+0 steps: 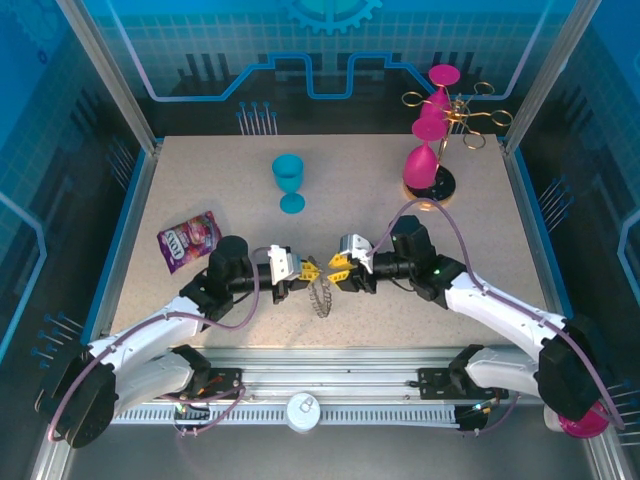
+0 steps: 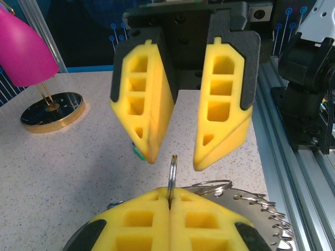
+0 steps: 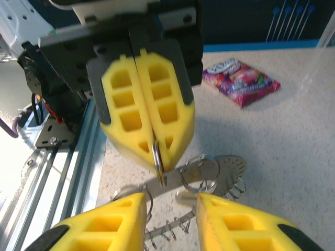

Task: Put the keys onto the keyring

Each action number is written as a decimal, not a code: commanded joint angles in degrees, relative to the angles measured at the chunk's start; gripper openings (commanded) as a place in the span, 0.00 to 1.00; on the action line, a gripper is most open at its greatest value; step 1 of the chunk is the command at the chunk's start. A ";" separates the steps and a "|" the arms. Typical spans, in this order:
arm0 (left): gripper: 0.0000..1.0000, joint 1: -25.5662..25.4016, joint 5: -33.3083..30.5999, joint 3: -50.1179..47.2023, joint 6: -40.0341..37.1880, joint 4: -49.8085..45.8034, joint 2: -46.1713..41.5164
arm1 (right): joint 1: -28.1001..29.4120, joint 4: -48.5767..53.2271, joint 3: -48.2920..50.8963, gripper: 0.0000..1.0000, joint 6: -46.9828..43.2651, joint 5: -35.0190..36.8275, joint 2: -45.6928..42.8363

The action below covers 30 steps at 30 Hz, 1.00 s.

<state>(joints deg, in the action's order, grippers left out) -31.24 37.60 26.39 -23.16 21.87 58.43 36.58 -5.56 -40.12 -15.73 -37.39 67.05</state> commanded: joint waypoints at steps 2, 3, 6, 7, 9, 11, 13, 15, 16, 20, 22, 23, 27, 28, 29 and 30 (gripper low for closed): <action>0.00 0.12 2.89 -0.62 1.10 3.97 -0.25 | -0.18 -6.63 0.09 0.29 2.74 -3.96 1.36; 0.00 0.10 2.90 -0.62 1.10 4.13 -0.25 | -0.19 -6.82 -0.02 0.28 2.86 -4.43 1.66; 0.00 0.10 3.06 -0.64 1.38 4.63 -0.08 | -0.11 -7.47 -0.33 0.25 3.32 -5.31 2.52; 0.00 0.06 3.26 -0.59 1.57 4.81 -0.02 | -0.10 -7.75 -0.39 0.23 3.49 -5.39 2.75; 0.00 0.06 3.43 -0.57 1.79 5.02 0.01 | -0.02 -8.33 -0.55 0.21 3.85 -5.66 3.12; 0.00 0.09 3.61 -0.69 2.03 5.29 0.09 | 0.07 -8.90 -0.83 0.18 4.10 -6.07 3.56; 0.00 0.09 3.65 -0.68 2.14 5.40 0.14 | 0.16 -9.46 -1.10 0.13 4.39 -6.58 3.92; 0.00 0.05 3.62 -0.66 2.22 5.48 0.19 | 0.16 -9.32 -1.44 0.05 4.39 -6.88 4.36; 0.00 0.11 3.55 -0.75 2.24 5.51 0.17 | 0.16 -8.88 -1.63 0.00 4.30 -6.91 4.40; 0.08 0.12 1.60 -0.64 1.93 4.55 0.13 | 0.23 -3.72 -3.06 0.00 1.69 -5.25 3.30; 0.20 0.05 0.36 -0.24 1.31 3.00 0.34 | 0.25 3.17 -5.31 0.00 -1.95 -3.73 2.84; 0.27 0.05 -0.31 0.19 0.94 1.88 0.41 | 0.46 8.00 -6.81 0.00 -4.70 -2.61 2.81; 0.28 0.07 -0.43 1.21 0.34 -0.60 0.80 | 2.04 25.36 -14.17 0.00 -15.07 3.72 4.19; 0.27 0.07 -0.27 1.30 0.33 -0.77 0.97 | 2.58 29.15 -15.90 0.00 -16.98 5.37 4.83; 0.26 0.08 -0.10 1.45 0.11 -0.98 1.11 | 3.15 32.87 -18.08 0.00 -18.63 7.28 5.74; 0.25 0.10 0.00 1.52 0.02 -1.17 1.16 | 3.72 36.12 -20.07 0.00 -20.01 9.03 6.61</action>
<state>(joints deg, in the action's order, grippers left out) -31.18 37.28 26.09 -21.54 22.28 59.16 38.70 15.38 -54.94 -27.18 -33.95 71.83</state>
